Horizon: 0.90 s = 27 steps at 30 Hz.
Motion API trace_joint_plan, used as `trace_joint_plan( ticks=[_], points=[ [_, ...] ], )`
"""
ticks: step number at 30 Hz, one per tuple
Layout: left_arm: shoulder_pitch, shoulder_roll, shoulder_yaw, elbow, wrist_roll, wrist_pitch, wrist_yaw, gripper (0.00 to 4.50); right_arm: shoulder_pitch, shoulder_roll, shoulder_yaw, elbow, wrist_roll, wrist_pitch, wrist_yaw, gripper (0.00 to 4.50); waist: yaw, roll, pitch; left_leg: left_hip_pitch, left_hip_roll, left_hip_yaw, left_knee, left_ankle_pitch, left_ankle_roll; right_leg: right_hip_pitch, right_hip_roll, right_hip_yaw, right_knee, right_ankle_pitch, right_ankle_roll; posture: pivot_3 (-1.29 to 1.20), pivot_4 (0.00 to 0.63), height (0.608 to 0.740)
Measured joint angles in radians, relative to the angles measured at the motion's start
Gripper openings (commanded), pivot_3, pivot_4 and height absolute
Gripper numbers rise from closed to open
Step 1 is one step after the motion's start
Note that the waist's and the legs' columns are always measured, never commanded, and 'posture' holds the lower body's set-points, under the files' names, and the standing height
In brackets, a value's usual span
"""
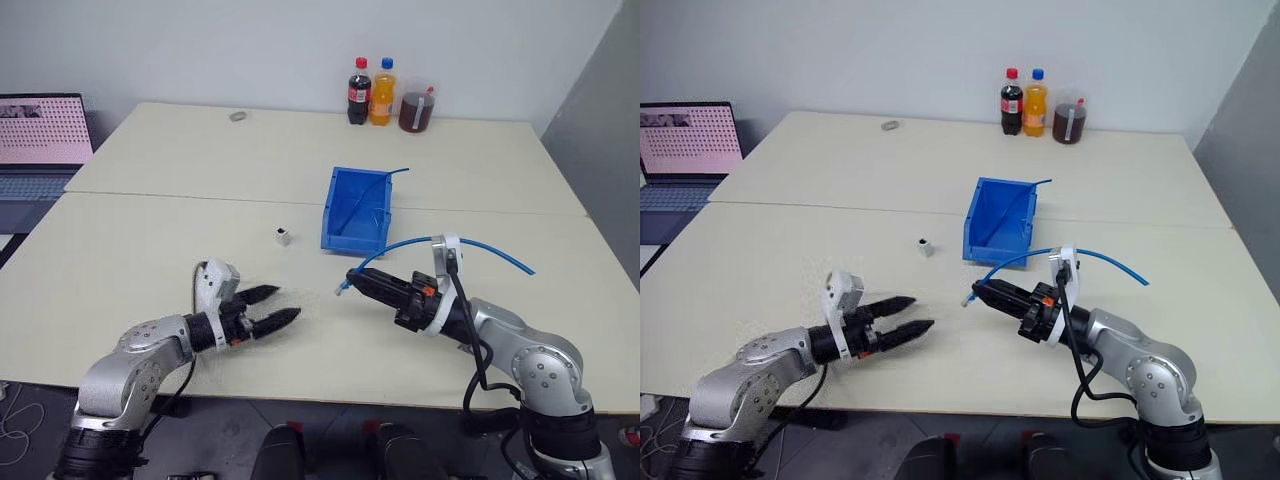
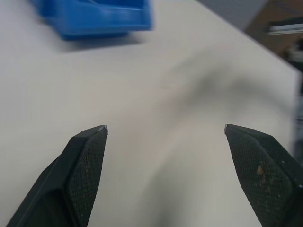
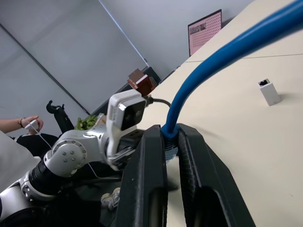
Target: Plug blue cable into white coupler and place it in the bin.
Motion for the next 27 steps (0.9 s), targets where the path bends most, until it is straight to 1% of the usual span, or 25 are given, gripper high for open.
trace_joint_plan(
  ticks=[3, 8, 11, 15, 16, 24, 27],
  points=[
    [-0.070, -0.014, 0.006, 0.114, 0.114, -0.103, 0.085, 4.13, -0.001, -0.001, 0.001, 0.007, -0.013, -0.009, 0.002, 0.07, 0.003, 0.000, 0.000, 0.000, 0.000, 0.000, 0.000, 0.000, 0.000, 0.000, 0.000, 0.000, 0.000, 0.000, 0.000, 0.00, 0.150, 0.740],
    [-0.214, -0.013, -0.041, 0.267, 0.222, -0.157, 0.100, 4.13, -0.008, -0.001, 0.005, 0.019, -0.032, -0.013, 0.003, 0.06, 0.004, 0.000, 0.000, -0.002, -0.001, 0.001, 0.000, 0.000, 0.000, -0.001, 0.001, 0.000, 0.000, 0.000, 0.000, 0.00, 0.150, 0.740],
    [-0.300, -0.018, -0.082, 0.379, 0.253, -0.161, 0.070, 4.13, -0.011, 0.000, 0.008, 0.025, -0.037, -0.016, 0.003, 0.06, 0.004, 0.000, 0.000, -0.002, 0.000, 0.000, 0.000, 0.000, 0.000, -0.001, 0.001, -0.001, 0.000, 0.000, 0.000, 0.00, 0.150, 0.740],
    [-0.427, -0.032, -0.147, 0.552, 0.311, -0.209, 0.003, 4.13, -0.014, 0.001, 0.018, 0.025, -0.046, -0.021, 0.002, 0.06, 0.004, 0.000, 0.000, -0.003, -0.001, 0.000, 0.000, 0.000, 0.000, -0.002, 0.001, -0.001, 0.000, 0.000, 0.000, 0.00, 0.150, 0.740],
    [-0.438, -0.035, -0.149, 0.570, 0.318, -0.218, 0.001, 4.13, -0.014, 0.001, 0.019, 0.025, -0.047, -0.021, 0.002, 0.06, 0.004, 0.000, 0.000, -0.003, -0.001, 0.000, 0.000, 0.000, 0.000, -0.002, 0.001, -0.001, 0.000, 0.000, 0.000, 0.00, 0.150, 0.740],
    [-0.646, -0.099, -0.167, 0.906, 0.410, -0.357, -0.011, 4.13, -0.005, 0.005, 0.021, 0.022, -0.066, -0.031, -0.005, 0.06, 0.005, -0.001, 0.000, -0.004, -0.001, 0.000, 0.000, 0.000, 0.000, -0.002, 0.001, -0.002, 0.000, 0.000, 0.000, 0.00, 0.150, 0.740],
    [-0.699, -0.126, -0.168, 1.000, 0.427, -0.396, -0.016, 4.13, -0.004, 0.005, 0.021, 0.022, -0.067, -0.032, -0.007, 0.06, 0.005, -0.001, 0.000, -0.004, -0.001, -0.001, 0.000, 0.000, 0.000, -0.002, 0.001, -0.002, 0.000, 0.001, -0.001, 0.00, 0.150, 0.740]
  ],
)
